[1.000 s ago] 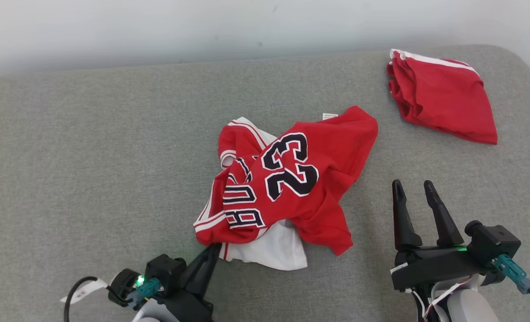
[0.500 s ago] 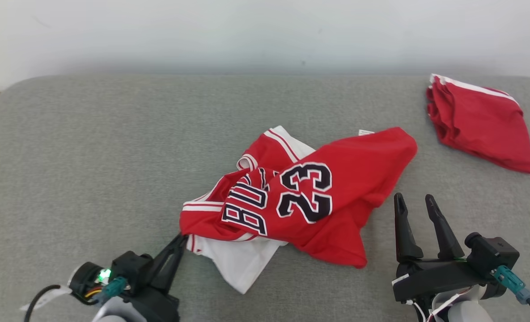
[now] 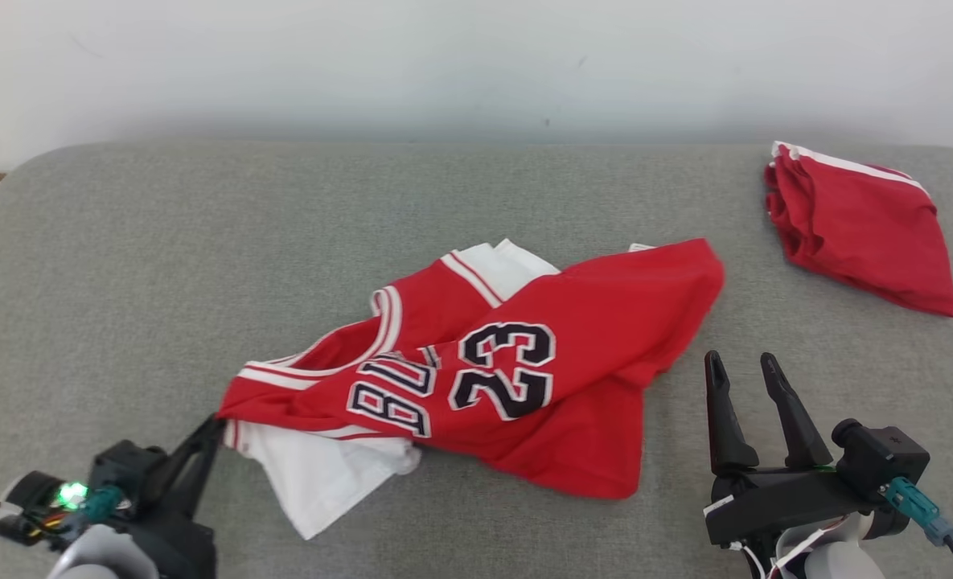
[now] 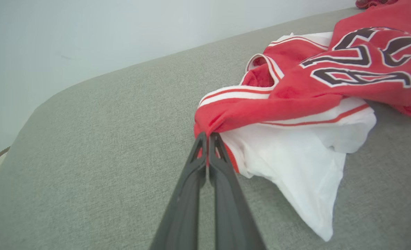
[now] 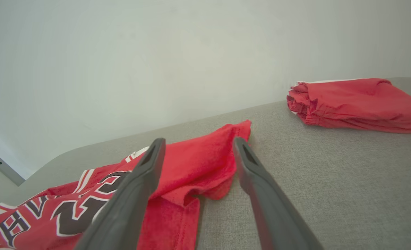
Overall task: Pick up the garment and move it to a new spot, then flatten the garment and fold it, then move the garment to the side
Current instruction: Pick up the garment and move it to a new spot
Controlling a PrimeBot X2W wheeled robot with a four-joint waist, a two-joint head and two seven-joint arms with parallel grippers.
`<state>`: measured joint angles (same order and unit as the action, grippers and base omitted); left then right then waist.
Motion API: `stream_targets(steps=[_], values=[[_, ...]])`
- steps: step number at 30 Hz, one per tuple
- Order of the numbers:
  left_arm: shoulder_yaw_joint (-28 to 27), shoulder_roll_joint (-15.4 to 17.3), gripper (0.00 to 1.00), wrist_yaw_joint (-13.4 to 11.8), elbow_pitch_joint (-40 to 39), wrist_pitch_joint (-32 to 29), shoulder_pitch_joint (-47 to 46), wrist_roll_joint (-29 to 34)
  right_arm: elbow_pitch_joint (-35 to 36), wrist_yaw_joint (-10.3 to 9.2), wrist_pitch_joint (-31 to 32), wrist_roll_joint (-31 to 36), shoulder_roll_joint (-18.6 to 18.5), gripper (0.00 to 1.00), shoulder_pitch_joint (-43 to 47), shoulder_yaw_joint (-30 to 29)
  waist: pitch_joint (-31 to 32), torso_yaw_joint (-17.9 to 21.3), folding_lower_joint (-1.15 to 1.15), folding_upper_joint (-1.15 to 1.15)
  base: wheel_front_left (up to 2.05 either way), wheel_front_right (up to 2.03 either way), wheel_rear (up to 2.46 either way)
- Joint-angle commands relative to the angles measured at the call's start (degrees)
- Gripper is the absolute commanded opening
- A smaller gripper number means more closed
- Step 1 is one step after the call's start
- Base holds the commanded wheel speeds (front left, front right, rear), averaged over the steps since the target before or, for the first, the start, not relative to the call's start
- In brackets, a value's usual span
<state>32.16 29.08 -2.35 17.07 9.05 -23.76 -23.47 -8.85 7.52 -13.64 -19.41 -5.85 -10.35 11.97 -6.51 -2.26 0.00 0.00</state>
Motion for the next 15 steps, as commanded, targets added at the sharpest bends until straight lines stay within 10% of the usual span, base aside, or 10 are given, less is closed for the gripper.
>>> stream_targets(steps=[1, 6, 7, 9, 15], values=[[-0.36, 1.10, 0.00, -0.21, 0.67, -0.15, 0.70, -0.49, -0.09, -0.06, -0.13, -0.08, -0.40, 1.00, -0.16, -0.02, 0.08, 0.52, 0.00, 0.00, 0.00, 0.00, 0.00], [-1.11, 2.14, 0.00, 0.07, 1.80, -0.06, 0.63, -1.29, 0.15, -0.06, 0.35, 0.12, -0.73, 1.00, -0.24, -0.28, 0.19, 1.09, 0.00, 0.00, 0.00, 0.00, 0.00], [-1.11, 1.98, 0.14, -0.03, 1.91, 0.14, 0.86, -1.35, 0.20, -0.06, 0.46, 0.17, -0.75, 1.00, -0.21, -0.35, 0.22, 1.13, 0.00, 0.00, 0.00, 0.00, 0.00], [-1.31, 1.69, 0.90, -0.48, 2.27, 0.89, 1.19, -1.63, 0.33, -0.06, 0.57, 0.27, -0.77, 1.00, -0.08, -0.51, 0.24, 1.08, 0.00, 0.00, 0.00, 0.00, 0.00], [-2.65, -0.30, 1.00, -2.63, 2.18, 3.54, 3.33, -3.03, 0.54, -0.06, 0.80, 0.38, -0.67, 1.00, 0.49, -0.94, 0.52, 0.42, 0.00, 0.00, 0.00, 0.00, 0.00]])
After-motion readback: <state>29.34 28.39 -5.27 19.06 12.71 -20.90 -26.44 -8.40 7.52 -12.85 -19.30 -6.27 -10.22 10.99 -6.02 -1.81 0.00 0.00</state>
